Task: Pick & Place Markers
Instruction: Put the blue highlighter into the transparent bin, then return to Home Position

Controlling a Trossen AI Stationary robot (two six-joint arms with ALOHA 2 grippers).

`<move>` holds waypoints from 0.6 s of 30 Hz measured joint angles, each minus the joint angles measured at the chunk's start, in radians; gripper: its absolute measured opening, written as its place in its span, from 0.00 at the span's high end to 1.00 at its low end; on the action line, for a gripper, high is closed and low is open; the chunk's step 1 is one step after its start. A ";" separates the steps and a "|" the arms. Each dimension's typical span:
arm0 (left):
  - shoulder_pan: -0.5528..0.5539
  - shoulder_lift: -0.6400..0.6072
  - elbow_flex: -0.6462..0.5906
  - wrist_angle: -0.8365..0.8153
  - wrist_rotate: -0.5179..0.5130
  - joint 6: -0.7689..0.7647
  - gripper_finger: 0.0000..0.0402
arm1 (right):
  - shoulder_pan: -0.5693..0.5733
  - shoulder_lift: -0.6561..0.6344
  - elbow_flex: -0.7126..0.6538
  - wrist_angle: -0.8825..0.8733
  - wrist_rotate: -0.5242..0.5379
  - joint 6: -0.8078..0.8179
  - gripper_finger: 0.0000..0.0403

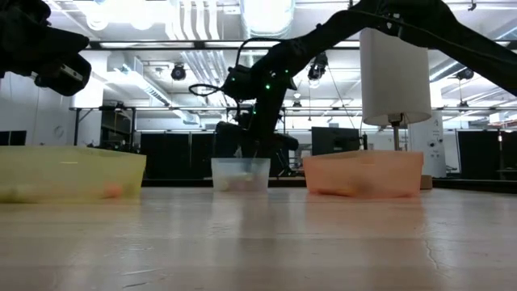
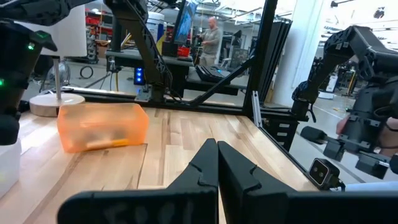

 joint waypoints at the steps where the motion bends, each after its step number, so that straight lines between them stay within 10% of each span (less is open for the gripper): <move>1: 0.000 0.000 0.000 0.000 0.000 0.000 1.00 | 0.001 0.000 0.000 0.004 0.007 -0.007 0.77; 11: 0.000 0.000 0.000 0.000 0.000 0.000 1.00 | 0.019 -0.005 0.073 -0.017 0.014 -0.133 0.50; 18: 0.000 0.000 0.000 0.000 0.000 0.000 1.00 | 0.099 -0.024 0.075 -0.119 0.021 -0.293 0.50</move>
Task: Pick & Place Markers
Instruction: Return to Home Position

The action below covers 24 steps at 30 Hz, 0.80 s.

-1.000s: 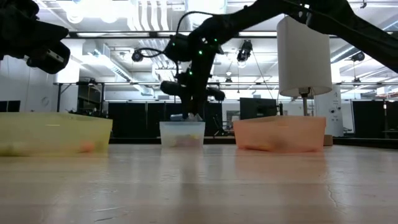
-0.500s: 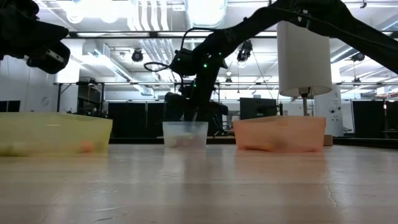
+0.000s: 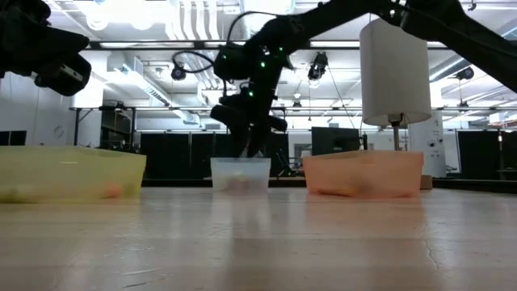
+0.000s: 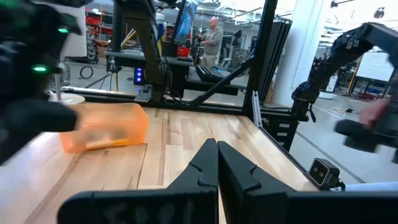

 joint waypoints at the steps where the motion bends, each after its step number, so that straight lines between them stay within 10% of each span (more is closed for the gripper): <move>1: 0.000 0.000 0.000 0.000 0.000 0.000 1.00 | 0.019 -0.003 -0.001 -0.009 -0.001 -0.013 0.52; 14: 0.000 0.000 0.000 0.000 0.000 0.000 1.00 | 0.249 -0.046 -0.002 -0.005 0.193 -0.113 0.97; 24: 0.000 0.000 0.000 0.000 0.000 0.000 1.00 | 0.437 -0.150 -0.202 0.333 -0.046 -0.134 0.98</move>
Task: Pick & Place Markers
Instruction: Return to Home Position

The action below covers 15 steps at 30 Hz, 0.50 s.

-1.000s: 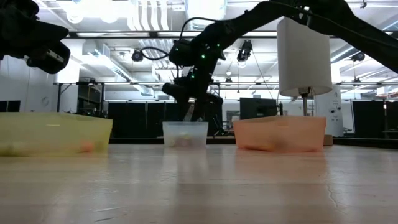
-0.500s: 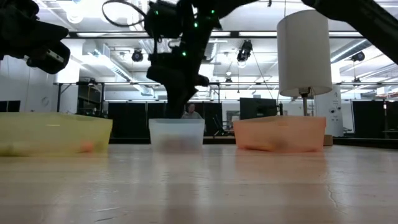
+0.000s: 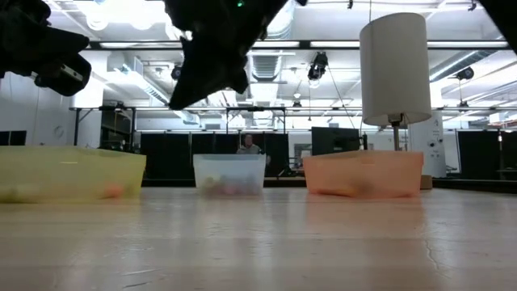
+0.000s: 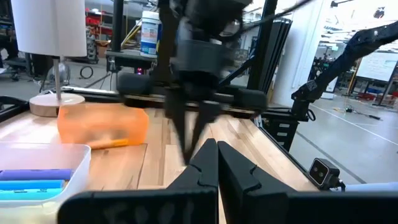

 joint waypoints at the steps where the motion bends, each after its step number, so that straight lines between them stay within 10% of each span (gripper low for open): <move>1: 0.000 0.000 0.000 0.000 0.000 0.000 1.00 | 0.017 -0.022 -0.047 0.043 0.012 -0.010 0.98; 15: 0.000 0.003 0.000 0.000 0.000 0.000 1.00 | 0.088 -0.614 -0.826 0.637 0.087 -0.013 0.98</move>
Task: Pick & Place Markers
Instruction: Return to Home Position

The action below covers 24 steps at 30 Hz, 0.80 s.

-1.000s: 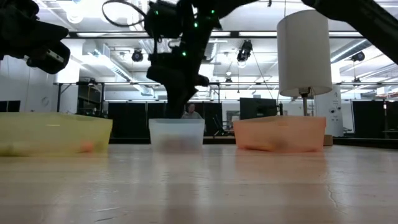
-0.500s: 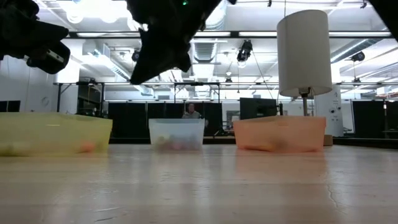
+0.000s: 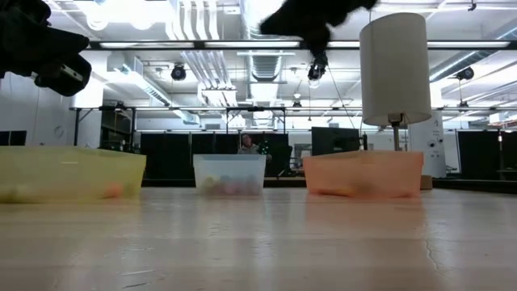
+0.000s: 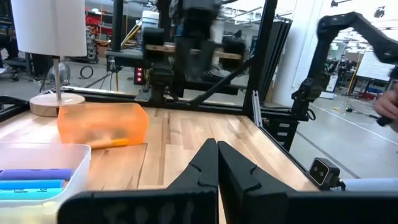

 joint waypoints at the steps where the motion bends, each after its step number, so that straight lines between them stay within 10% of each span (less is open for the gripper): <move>1: 0.000 0.000 0.000 0.000 0.000 0.000 1.00 | -0.001 -0.044 -0.040 -0.006 0.014 0.021 0.98; 24: 0.000 0.002 0.000 0.000 0.000 0.000 1.00 | 0.006 -0.997 -0.583 -0.007 0.136 0.030 0.98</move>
